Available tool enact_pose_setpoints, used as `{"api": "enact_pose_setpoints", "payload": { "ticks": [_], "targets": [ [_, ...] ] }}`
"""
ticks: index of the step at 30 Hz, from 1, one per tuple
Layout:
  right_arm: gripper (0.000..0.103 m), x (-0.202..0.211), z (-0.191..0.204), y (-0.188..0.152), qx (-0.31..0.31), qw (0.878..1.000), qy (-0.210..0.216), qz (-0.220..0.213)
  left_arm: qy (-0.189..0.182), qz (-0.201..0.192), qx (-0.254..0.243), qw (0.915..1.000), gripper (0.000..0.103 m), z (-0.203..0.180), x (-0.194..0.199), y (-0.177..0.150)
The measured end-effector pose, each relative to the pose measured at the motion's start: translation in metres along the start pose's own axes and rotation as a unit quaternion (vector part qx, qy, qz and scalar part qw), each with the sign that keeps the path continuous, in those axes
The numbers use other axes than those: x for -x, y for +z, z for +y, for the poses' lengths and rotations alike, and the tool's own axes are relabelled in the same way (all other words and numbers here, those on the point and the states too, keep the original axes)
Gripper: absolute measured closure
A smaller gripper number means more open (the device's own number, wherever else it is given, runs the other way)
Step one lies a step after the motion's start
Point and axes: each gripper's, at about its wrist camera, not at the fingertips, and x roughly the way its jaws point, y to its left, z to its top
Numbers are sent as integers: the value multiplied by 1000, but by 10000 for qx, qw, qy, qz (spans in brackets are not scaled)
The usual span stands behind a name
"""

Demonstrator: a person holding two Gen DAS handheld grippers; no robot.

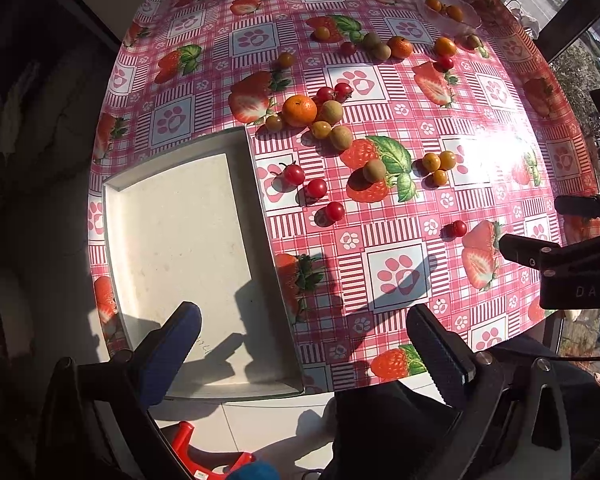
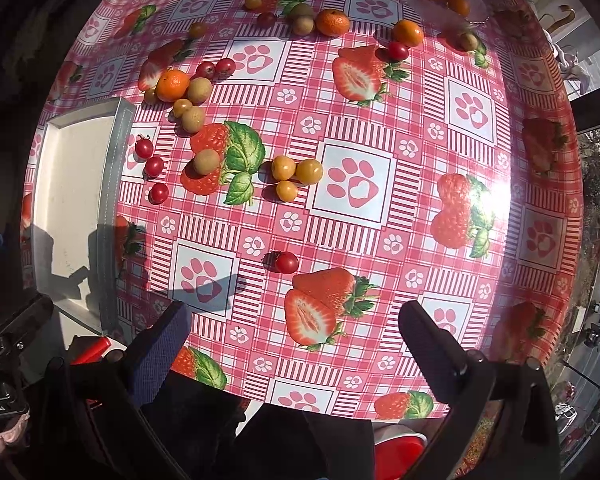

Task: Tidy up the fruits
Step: 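Move both open grippers toward the cherry tomatoes beside the white tray, then grasp a red cherry tomato with the left gripper while the right grasps a yellow one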

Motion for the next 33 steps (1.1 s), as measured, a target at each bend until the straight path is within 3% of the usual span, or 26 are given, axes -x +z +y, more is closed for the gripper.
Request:
{"api": "enact_pose_setpoints", "payload": {
  "ticks": [11, 33],
  "targets": [
    [0, -20, -10, -5, -53, 9997, -44, 252, -133, 201, 460, 9986, 0, 8, -21, -5],
    [0, -44, -54, 1, -196, 9993, -225, 205, -176, 411, 664, 9968, 0, -31, -73, 30]
  ]
}}
